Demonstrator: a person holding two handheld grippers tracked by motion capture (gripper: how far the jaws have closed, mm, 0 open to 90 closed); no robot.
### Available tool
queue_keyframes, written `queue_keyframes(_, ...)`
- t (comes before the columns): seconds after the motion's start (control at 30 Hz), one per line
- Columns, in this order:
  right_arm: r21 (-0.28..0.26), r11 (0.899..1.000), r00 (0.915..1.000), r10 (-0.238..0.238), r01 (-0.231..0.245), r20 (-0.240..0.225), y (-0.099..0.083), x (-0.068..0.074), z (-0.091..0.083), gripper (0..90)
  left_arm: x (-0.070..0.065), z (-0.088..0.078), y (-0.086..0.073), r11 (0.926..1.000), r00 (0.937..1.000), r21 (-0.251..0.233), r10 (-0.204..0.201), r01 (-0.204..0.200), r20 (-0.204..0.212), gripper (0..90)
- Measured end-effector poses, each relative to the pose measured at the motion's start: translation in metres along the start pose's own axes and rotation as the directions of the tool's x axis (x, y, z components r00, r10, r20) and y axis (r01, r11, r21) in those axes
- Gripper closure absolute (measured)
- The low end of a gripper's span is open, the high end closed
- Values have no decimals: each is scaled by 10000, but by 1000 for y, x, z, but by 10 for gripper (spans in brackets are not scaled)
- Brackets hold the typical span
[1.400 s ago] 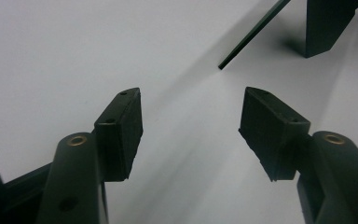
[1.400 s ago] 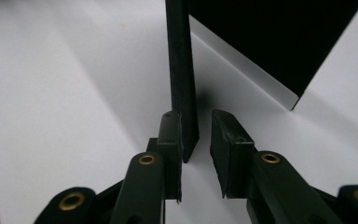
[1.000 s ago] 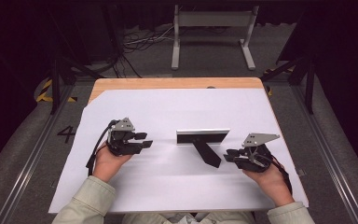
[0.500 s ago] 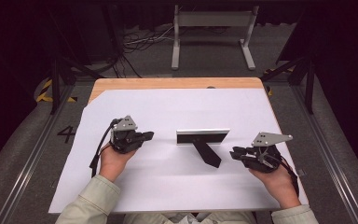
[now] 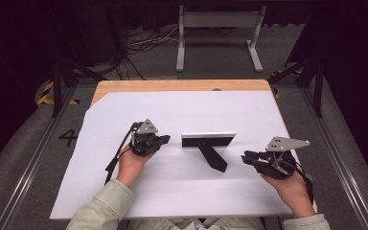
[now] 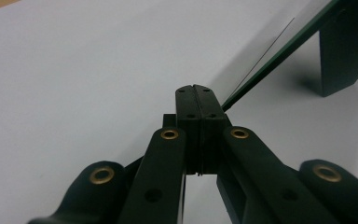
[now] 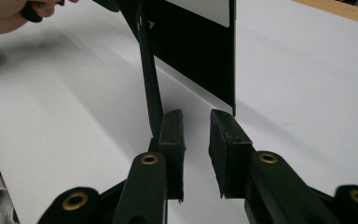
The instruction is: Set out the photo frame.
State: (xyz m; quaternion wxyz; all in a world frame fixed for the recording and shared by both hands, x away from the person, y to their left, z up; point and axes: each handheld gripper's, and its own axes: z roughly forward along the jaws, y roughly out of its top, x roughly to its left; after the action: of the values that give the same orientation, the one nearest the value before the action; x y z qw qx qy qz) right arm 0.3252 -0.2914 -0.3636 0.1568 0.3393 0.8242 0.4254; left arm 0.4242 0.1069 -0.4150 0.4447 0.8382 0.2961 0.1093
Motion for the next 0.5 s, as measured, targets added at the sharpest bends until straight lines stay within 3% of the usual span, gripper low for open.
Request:
queue_keyframes(0.33,-13,9999,9997,152,-151,194,-4,-2,-8,752,4,20,-1,9985,9985,264,-490,484,238,900)
queue_keyframes(0.5,-83,9997,9990,244,-241,380,-6,-4,-13,751,3,25,0,9983,9989,360,-459,456,77,900)
